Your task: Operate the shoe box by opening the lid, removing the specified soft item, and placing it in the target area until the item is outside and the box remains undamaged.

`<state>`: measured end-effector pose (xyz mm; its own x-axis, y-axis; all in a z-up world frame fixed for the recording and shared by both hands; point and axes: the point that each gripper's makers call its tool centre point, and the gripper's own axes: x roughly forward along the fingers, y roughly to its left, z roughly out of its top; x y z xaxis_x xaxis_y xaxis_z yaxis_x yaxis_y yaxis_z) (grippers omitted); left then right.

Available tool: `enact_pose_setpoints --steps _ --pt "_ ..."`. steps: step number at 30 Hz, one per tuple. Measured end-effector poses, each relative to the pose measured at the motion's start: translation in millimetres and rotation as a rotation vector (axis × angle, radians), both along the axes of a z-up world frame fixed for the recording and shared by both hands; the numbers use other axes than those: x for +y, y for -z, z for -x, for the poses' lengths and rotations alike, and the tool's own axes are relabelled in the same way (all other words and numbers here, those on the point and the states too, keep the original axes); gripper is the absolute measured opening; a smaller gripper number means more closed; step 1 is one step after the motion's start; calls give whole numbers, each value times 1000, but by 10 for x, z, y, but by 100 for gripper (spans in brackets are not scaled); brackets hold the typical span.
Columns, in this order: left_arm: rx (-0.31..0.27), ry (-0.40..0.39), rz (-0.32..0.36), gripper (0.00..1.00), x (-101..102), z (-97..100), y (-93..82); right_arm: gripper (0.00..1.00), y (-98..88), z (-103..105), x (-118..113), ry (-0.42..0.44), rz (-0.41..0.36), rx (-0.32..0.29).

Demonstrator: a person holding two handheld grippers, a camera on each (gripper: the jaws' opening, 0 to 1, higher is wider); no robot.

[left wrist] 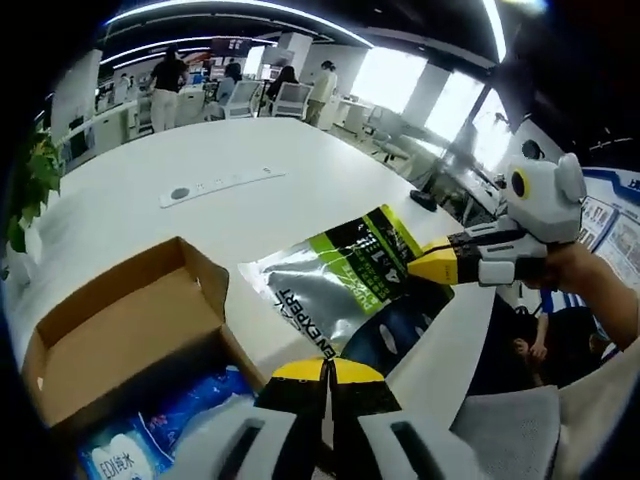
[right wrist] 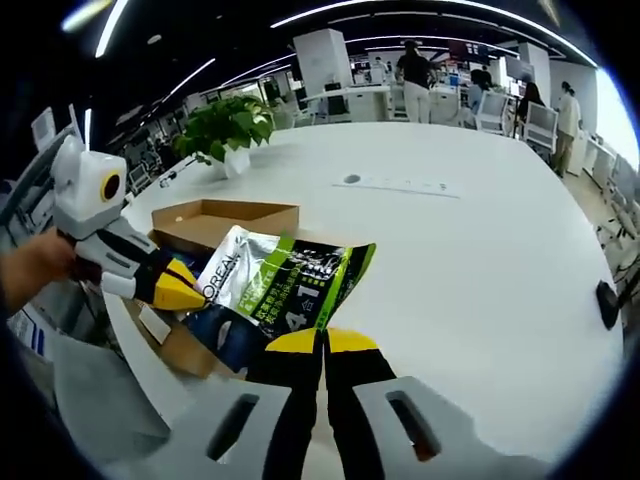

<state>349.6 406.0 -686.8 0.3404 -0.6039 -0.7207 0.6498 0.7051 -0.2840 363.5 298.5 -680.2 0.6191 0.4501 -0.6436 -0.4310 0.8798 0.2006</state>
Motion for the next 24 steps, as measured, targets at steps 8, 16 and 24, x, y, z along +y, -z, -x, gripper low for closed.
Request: enact_pose_setpoints --steps 8,16,24 --pt "14 49 -90 0 -39 -103 171 0 206 -100 -27 9 15 32" --pt "34 88 -138 0 -83 -204 326 0 378 -223 -79 25 29 58" --pt "43 172 -214 0 -107 -249 505 0 539 -325 -90 53 28 79"
